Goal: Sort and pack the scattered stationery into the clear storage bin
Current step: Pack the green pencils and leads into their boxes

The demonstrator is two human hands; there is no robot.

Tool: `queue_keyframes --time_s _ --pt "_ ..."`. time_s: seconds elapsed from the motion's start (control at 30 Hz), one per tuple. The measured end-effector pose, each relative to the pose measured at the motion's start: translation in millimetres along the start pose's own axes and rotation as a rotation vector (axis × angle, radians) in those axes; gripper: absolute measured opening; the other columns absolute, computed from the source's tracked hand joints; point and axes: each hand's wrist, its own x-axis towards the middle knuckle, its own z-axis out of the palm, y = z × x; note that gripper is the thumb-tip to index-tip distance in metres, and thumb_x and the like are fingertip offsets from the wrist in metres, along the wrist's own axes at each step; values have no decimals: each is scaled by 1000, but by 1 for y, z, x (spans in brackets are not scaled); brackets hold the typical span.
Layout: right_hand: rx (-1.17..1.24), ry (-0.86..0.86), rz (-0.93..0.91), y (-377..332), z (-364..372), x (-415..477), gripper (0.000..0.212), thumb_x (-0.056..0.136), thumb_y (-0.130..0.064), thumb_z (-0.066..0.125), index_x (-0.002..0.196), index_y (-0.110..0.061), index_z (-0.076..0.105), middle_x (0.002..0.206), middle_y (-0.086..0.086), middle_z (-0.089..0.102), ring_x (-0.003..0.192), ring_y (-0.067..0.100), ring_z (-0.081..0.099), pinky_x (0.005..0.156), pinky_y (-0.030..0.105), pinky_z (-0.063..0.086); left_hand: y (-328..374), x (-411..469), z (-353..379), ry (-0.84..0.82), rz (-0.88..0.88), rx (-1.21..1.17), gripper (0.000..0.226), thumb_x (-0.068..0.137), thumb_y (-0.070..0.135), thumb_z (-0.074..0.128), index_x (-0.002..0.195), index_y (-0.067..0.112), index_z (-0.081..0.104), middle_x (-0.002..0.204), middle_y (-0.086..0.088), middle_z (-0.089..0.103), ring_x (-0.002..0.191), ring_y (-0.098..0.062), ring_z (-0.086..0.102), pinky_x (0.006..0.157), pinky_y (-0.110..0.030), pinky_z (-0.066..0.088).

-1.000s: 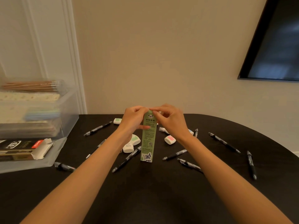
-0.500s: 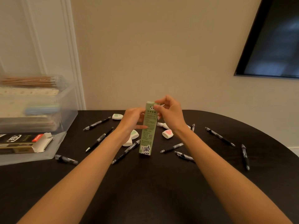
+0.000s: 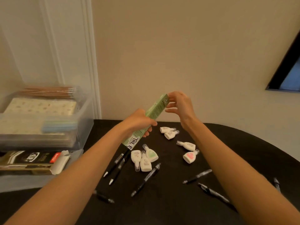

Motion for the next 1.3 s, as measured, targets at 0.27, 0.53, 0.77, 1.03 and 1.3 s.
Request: queue_keyframes --time_s 0.27,0.53,0.77,1.03,1.3 --pt "-29 -78 231 -70 60 57 17 85 -10 64 81 -10 47 86 11 62 71 17 65 57 21 54 48 18 -85 152 2 366 55 90 64 32 100 13 49 75 1 50 62 -13 46 57 -25 36" --pt "-53 -538 466 -100 154 82 35 86 5 59 113 -16 53 105 15 63 86 21 65 69 30 59 27 10 -211 112 -77 754 42 84 34 66 116 13 49 113 -7 58 97 -23 57 73 -32 43" --pt "-442 -770 343 -61 265 78 18 80 -2 69 81 -14 56 88 3 59 80 13 58 66 21 50 -52 13 -287 90 -208 869 49 76 13 69 122 23 56 119 -1 59 103 -23 57 75 -31 45" --pt "-610 -848 241 -13 334 68 13 79 -8 71 83 -12 60 99 8 65 94 18 62 89 33 51 -119 18 -319 -29 -308 1117 43 83 16 62 123 17 46 123 -5 53 111 -24 52 84 -33 37" --pt "-508 -850 354 18 358 64 30 78 7 67 62 -13 53 72 -1 57 89 26 64 86 41 54 -142 17 -329 -26 -351 1217 49 88 8 54 133 10 33 132 -10 47 119 -28 49 95 -36 35"
